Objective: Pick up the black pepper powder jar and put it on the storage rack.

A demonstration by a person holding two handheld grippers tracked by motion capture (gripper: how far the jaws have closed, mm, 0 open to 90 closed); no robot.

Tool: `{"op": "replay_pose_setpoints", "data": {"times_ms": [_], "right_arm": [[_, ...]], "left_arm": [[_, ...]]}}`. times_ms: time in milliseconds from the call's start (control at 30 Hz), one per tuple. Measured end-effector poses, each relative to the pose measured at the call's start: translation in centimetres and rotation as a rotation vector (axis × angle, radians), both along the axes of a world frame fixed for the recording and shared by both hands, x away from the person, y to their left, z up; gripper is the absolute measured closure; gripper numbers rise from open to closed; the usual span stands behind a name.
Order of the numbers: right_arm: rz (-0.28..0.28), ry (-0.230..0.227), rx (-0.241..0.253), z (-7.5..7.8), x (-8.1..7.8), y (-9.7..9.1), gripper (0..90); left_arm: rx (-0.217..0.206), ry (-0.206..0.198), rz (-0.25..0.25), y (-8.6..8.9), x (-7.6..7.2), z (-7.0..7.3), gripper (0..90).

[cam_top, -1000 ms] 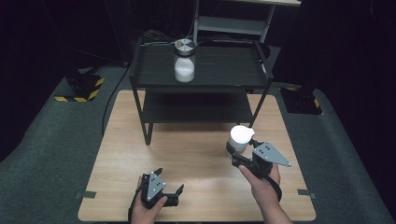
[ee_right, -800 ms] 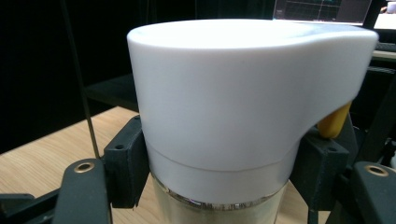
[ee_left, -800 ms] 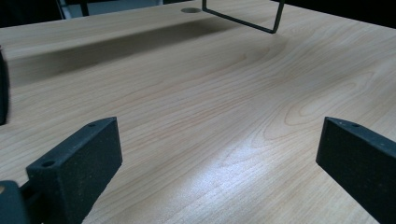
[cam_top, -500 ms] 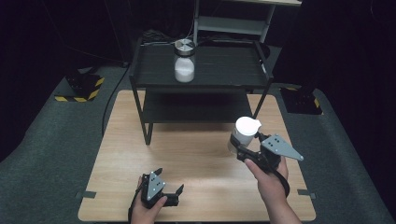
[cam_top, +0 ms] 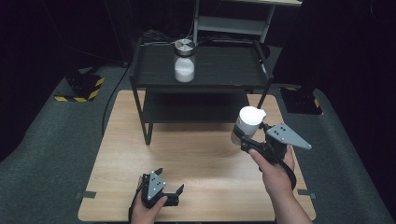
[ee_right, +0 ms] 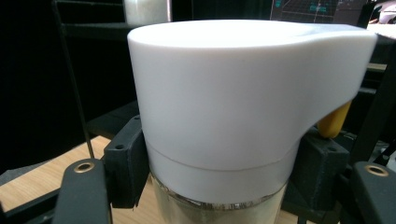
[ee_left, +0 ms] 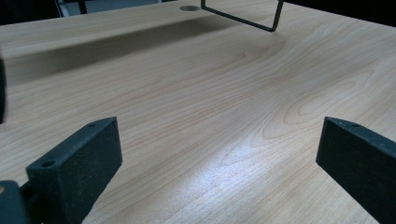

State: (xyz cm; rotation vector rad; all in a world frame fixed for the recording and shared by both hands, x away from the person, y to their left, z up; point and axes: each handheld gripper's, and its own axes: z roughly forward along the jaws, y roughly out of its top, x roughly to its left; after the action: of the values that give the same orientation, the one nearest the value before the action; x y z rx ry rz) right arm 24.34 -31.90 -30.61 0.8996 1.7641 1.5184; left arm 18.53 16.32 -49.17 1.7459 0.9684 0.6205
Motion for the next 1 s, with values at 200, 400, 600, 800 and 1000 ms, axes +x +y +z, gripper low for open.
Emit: {"op": "replay_pose_setpoints", "data": {"times_ms": [200,400,600,800,1000], "right_arm": [[0.0,-0.016,0.002,1.5,0.5,0.3,30.8],[0.001,-0.021,0.018,3.4,1.0,0.6,30.8],[-0.01,-0.027,0.026,5.0,1.8,1.0,30.8],[-0.024,-0.044,0.024,6.0,2.3,1.5,30.8],[-0.038,-0.058,0.031,7.2,2.8,2.0,30.8]], "left_arm": [[0.006,-0.007,-0.006,0.0,0.0,0.0,0.4],[0.007,-0.013,-0.008,0.0,-0.1,-0.1,0.4],[0.011,-0.012,-0.011,0.0,-0.1,0.0,0.4],[0.013,-0.014,-0.014,0.0,-0.1,0.0,0.4],[0.012,-0.015,-0.014,0.0,-0.1,-0.1,0.4]]}}
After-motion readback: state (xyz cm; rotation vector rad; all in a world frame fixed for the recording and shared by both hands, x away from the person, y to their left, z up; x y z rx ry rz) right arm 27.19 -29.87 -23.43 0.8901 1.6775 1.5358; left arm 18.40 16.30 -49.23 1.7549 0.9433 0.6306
